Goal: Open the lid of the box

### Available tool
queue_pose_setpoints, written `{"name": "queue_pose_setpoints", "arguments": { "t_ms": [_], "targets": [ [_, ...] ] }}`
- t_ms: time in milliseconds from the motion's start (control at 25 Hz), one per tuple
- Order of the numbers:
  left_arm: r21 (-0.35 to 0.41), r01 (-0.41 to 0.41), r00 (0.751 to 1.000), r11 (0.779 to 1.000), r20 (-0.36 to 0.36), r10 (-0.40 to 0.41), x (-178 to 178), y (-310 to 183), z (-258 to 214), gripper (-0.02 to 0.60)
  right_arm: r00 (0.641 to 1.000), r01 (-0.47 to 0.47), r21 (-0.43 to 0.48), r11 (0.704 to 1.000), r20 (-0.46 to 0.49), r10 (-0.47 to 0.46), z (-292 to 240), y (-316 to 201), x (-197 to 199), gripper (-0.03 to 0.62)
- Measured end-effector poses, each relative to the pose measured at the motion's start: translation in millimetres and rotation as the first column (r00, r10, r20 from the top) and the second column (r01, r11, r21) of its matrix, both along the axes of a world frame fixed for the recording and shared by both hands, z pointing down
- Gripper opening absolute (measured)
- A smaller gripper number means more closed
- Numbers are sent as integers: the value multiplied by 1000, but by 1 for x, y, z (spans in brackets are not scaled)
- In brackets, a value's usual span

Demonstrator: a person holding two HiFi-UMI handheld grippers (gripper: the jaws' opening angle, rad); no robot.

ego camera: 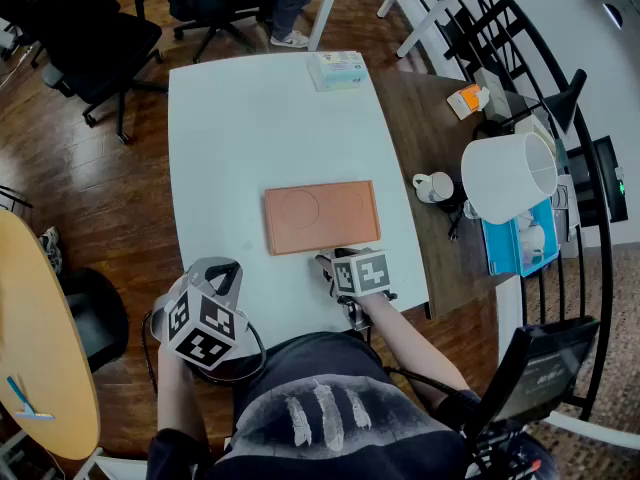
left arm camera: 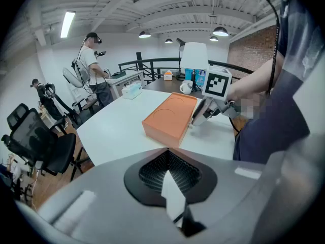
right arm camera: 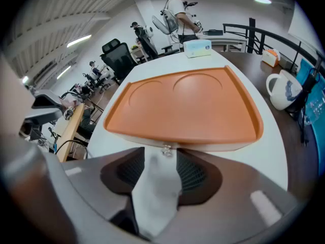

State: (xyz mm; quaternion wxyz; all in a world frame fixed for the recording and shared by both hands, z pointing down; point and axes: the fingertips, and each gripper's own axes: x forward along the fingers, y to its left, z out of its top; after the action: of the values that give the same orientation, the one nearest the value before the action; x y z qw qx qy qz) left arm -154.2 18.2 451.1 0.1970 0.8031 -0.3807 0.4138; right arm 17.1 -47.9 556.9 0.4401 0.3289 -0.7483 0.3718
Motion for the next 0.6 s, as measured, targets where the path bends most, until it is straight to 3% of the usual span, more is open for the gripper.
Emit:
{"name": "queue_pose_setpoints", "arguments": {
  "t_ms": [240,480,600],
  "targets": [
    [-16,-30,999,999,-21,30,-3,4,5,17,994,-21,-21,1000,-110,18,23,-4,-2,194],
    [-45,-30,999,999,-40,29,-5,10,17,17,986,-25,-32,999,-169,19,32,-2,-5,86],
    [-47,-39,998,998,-54,37,-2,10,20,17,984,-13,-30,999,-180,7,32,-2,-6,85]
  ]
}}
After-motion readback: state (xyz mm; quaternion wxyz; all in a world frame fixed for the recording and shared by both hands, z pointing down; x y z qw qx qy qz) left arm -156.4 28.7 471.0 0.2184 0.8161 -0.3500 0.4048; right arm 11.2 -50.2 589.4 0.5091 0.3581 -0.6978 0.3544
